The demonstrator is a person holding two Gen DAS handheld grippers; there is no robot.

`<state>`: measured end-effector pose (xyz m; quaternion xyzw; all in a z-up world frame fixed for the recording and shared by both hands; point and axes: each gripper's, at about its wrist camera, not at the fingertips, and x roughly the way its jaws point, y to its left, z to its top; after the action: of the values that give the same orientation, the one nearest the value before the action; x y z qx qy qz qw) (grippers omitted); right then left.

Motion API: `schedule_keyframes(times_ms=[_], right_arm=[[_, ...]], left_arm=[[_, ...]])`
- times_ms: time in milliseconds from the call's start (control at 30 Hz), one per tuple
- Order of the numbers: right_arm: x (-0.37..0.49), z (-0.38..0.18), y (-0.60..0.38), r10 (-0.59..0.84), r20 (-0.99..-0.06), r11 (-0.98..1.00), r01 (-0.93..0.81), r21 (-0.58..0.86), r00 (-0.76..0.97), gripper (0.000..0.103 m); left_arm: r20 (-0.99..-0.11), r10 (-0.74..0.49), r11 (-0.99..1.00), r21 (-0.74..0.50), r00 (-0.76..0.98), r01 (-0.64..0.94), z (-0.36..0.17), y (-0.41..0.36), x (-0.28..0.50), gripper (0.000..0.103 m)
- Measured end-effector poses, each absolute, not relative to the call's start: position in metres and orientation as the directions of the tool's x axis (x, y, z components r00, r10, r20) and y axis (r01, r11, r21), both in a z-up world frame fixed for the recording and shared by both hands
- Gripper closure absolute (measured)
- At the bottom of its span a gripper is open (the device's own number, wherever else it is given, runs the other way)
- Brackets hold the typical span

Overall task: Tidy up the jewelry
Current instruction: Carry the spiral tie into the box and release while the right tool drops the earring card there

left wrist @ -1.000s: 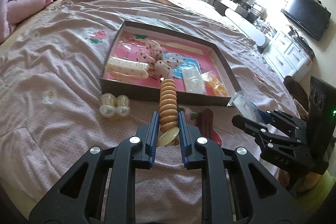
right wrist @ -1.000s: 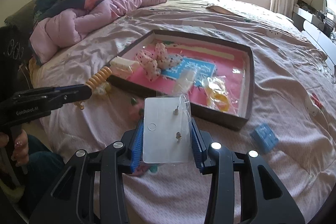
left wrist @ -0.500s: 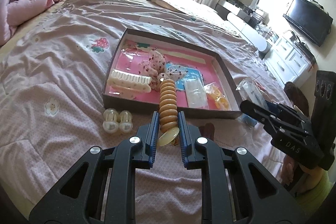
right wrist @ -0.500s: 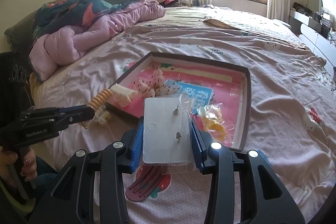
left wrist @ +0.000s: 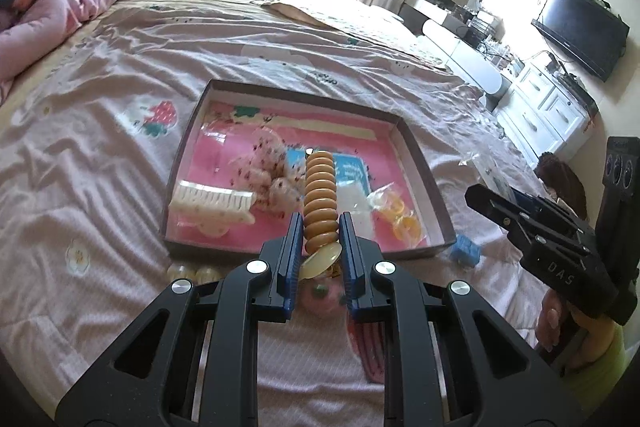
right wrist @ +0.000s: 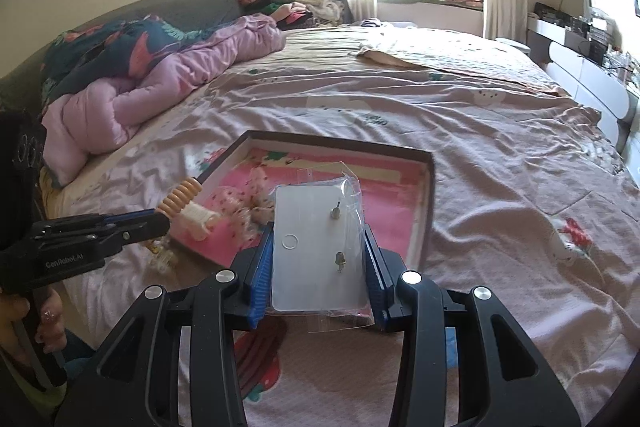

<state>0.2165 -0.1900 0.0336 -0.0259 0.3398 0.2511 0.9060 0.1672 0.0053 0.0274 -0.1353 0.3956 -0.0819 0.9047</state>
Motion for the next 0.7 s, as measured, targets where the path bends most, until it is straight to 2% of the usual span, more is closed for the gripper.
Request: schedule_keyframes(times_ms=[367,700], right_arm=[[0.237,0.033,-0.208,0.397,-0.624,0.9,-0.42,0.12,0.673,0.065],[0.257,0.023,-0.199,0.381,-0.645,0.904,-0.414,0.109,0.662,0.065]], left_arm=[[-0.696,-0.243,0.962,-0.263,0.676,0.075,0.027,-0.015,0.202,0.091],[-0.725,-0.247,0.965,-0.246,0.643,0.093,0.003,-0.021,0.218,0.091]])
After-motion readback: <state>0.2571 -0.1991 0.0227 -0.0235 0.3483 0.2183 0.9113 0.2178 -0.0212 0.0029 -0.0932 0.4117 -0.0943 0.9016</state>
